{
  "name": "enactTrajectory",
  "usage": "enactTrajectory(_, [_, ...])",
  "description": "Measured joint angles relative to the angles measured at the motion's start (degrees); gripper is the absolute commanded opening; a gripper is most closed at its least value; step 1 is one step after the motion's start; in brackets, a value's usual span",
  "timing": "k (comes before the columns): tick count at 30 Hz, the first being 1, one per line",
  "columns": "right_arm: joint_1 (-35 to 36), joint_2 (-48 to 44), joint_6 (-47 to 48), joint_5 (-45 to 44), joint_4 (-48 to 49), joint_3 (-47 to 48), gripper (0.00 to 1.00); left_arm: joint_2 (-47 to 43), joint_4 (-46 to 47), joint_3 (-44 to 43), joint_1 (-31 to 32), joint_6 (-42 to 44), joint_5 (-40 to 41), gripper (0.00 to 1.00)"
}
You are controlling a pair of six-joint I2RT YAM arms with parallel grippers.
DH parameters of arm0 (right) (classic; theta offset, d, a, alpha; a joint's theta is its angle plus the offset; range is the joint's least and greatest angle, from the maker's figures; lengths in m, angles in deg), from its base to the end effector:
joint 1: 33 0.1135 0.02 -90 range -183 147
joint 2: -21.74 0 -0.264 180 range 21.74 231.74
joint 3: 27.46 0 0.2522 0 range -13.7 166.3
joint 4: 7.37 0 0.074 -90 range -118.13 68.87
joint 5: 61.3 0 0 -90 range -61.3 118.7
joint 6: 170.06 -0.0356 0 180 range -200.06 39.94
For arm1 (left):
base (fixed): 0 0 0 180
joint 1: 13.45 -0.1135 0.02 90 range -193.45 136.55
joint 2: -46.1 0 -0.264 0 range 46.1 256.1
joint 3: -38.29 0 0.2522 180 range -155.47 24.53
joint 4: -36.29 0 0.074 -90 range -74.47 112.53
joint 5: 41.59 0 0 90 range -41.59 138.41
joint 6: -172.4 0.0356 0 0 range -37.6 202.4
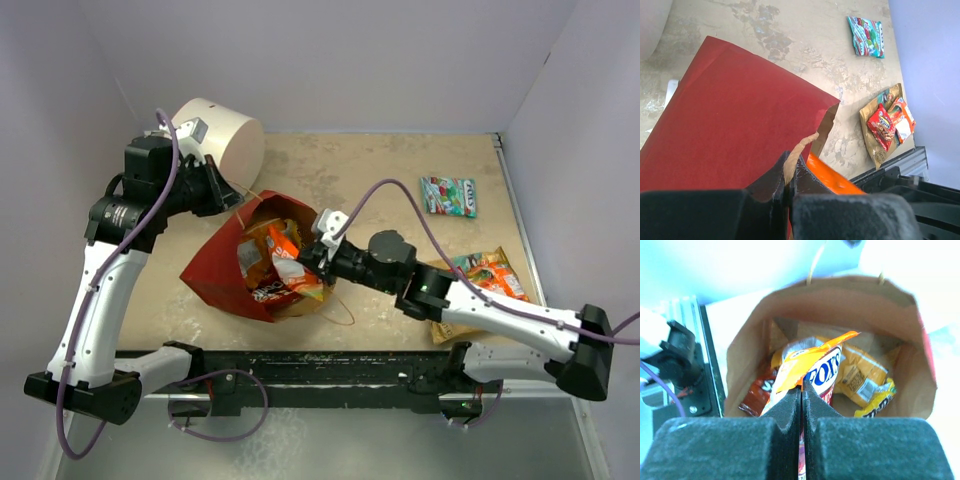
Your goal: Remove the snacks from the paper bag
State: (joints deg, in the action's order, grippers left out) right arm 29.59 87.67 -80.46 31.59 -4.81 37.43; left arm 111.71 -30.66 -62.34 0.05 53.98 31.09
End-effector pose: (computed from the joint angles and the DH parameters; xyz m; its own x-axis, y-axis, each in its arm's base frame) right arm 0.1245 0.2441 0.3529 0.0059 0.0264 -0.9996 -0.9099 0.4149 0.0056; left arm 0.2009 -0.0591 0.4416 -0.6753 -0.3051 -0.6715 0.1673 0.8233 -0.5424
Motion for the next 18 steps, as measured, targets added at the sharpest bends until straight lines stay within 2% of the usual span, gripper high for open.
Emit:
enactTrajectory(7, [0.0, -8.8, -2.5, -2.9, -7.5, 6.4, 0.00, 0.2, 0.5, 0.2, 0.0, 0.2, -0.3, 0.00])
enactTrajectory(12, [0.0, -13.0, -5.2, -12.5, -14.9, 9.9, 0.00, 1.1, 1.3, 0.2, 0.0, 0.5, -0.8, 0.00])
enactTrajectory(18, [0.0, -13.4, -5.4, -25.5, -23.9, 13.8, 0.00, 1.8, 1.7, 0.5, 0.0, 0.5, -1.2, 0.00])
